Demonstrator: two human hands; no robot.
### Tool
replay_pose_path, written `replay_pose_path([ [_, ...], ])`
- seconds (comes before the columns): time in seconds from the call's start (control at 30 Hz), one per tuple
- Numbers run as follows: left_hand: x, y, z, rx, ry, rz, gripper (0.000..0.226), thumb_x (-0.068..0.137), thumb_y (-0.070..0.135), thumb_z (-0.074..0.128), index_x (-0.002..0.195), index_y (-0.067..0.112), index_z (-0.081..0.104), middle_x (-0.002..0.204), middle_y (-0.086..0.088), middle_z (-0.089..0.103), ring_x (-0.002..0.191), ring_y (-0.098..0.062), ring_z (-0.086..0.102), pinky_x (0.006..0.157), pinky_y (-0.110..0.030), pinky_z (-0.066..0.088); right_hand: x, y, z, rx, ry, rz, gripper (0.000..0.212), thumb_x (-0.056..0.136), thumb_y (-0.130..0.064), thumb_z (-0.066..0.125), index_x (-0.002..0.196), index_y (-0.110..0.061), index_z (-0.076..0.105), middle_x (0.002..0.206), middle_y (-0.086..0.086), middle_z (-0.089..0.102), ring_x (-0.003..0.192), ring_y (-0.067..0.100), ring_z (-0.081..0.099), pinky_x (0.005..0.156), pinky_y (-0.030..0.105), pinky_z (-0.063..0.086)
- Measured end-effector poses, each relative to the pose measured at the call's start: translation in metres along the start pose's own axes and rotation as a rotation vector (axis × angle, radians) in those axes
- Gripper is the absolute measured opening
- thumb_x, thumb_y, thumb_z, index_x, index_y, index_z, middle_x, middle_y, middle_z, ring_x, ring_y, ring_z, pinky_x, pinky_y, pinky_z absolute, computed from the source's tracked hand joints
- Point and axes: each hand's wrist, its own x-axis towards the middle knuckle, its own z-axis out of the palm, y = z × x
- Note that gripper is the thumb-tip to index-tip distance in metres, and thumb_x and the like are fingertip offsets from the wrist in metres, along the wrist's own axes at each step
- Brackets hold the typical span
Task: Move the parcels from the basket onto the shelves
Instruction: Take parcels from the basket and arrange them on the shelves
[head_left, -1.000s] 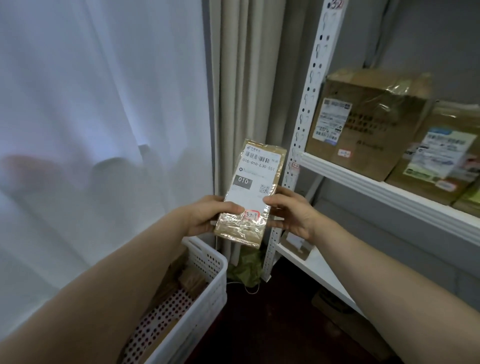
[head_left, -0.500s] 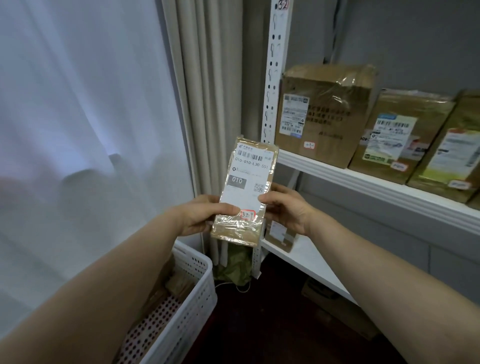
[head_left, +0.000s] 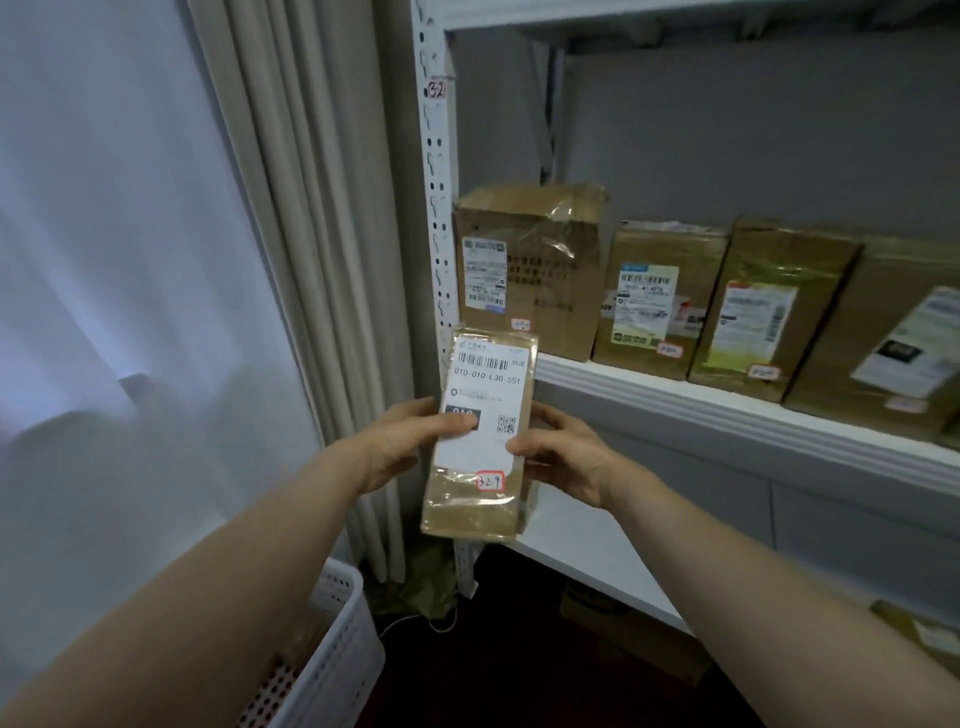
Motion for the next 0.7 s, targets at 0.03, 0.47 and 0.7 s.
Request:
replay_pose_path([
  [0.03,0.004,0.005,0.009,0.001,-0.007,0.015,0.074,0.062,0.033,0.085,0.127,0.016,0.055,0.106,0.002,0.072,0.106,-0.018,0.064,0.098,-0.039,0.045,-0.005,0.000,-0.008,0.000,0.020,-0.001,0.071,0.076,0.012,0.067,0.137,-0.014,0.041,0.100,0.008,0.073,0.093,0.024,0.069,0.078,0.036,0.056],
  [0.47,0.030,0.017,0.141,0.418,-0.474,0.131,0.116,0.023,0.036,0.098,0.127,0.016,0.052,0.117,-0.004,0.067,0.106,-0.018,0.065,0.097,-0.040,0.050,-0.165,-0.033,-0.091,-0.086,0.487,-0.162,0.103,0.064,0.009,0.078,0.150,-0.017,0.028,0.135,0.007,0.050,0.118,0.022,0.054,0.099,0.034,0.045],
  [0.7,0.007,0.016,0.236,0.563,-0.691,0.233,0.093,0.050,0.010,0.093,0.128,0.019,0.044,0.121,0.004,0.055,0.114,-0.012,0.053,0.094,-0.023,0.044,-0.269,-0.030,-0.118,-0.531,0.658,0.046,0.110,0.063,-0.008,0.087,0.151,-0.023,0.022,0.141,0.000,0.041,0.126,0.019,0.046,0.110,0.035,0.038],
])
